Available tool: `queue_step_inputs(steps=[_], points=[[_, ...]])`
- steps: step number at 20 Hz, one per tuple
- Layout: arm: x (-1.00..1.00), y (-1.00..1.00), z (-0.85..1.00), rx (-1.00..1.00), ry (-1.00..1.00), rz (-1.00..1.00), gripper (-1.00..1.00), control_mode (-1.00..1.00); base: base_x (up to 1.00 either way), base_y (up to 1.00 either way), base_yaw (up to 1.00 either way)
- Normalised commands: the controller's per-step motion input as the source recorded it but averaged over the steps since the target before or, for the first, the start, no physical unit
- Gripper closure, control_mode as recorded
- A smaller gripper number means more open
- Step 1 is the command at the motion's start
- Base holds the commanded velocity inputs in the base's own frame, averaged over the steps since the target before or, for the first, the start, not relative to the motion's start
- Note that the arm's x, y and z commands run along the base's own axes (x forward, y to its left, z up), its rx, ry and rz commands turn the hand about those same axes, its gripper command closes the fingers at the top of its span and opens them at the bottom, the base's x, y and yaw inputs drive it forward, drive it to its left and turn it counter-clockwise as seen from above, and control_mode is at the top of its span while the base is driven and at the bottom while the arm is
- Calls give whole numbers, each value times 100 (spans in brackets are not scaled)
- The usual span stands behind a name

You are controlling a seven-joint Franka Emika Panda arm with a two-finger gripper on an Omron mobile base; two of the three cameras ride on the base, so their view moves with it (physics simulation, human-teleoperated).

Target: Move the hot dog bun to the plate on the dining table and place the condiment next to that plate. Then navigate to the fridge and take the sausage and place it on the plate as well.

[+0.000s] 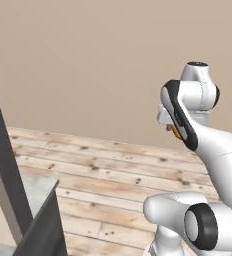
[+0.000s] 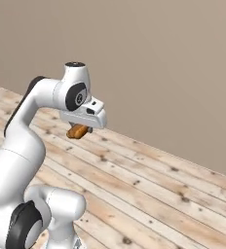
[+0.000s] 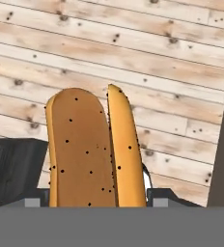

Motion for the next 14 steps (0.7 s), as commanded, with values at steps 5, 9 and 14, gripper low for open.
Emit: queue_step_inputs(steps=[5, 9, 14], points=[[0, 0, 0, 0, 0, 0, 100, 100, 100, -15, 50], [0, 0, 0, 0, 0, 0, 100, 100, 100, -12, 58], [0, 0, 0, 0, 0, 0, 100, 100, 100, -20, 59]])
